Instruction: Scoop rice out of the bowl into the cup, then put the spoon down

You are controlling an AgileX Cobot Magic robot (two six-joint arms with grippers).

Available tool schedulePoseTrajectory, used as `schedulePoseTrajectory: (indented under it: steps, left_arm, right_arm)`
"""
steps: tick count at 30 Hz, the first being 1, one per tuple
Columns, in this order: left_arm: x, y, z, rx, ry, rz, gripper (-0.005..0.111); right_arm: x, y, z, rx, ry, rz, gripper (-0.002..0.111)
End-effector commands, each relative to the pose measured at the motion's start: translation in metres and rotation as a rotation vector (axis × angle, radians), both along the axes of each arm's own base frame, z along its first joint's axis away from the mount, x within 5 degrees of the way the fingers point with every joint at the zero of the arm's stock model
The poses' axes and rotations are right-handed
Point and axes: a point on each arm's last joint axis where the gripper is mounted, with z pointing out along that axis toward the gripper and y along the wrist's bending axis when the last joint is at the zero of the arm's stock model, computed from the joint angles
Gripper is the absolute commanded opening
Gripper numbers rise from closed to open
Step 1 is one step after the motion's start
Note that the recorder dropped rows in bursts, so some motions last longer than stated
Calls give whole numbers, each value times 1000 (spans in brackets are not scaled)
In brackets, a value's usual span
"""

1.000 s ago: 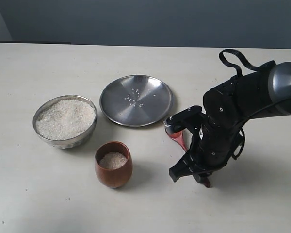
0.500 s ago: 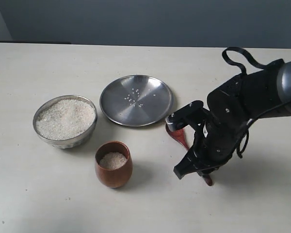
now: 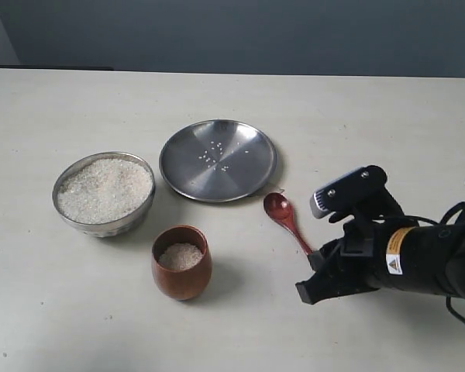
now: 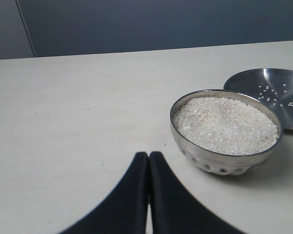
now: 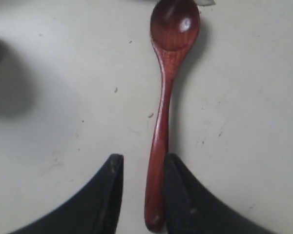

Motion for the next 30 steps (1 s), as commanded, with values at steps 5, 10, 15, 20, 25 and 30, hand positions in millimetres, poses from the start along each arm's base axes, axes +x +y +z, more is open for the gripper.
schedulePoseTrajectory:
  steps: [5, 10, 15, 20, 25, 30]
  left_arm:
    - [0, 0, -1, -6, -9, 3, 0]
    - [0, 0, -1, -6, -9, 3, 0]
    - [0, 0, -1, -6, -9, 3, 0]
    - [0, 0, -1, -6, -9, 3, 0]
    - [0, 0, -1, -6, -9, 3, 0]
    - [0, 0, -1, -6, -9, 3, 0]
  right_arm:
    - [-7, -5, -16, 21, 10, -11, 28]
    - [-6, -4, -26, -5, 33, 1, 28]
    - [-4, -6, -32, -30, 32, -19, 28]
    - [0, -11, -31, -56, 0, -83, 28]
    - [0, -11, -31, -56, -8, -84, 28]
    - [2, -10, -29, -43, -25, -99, 28]
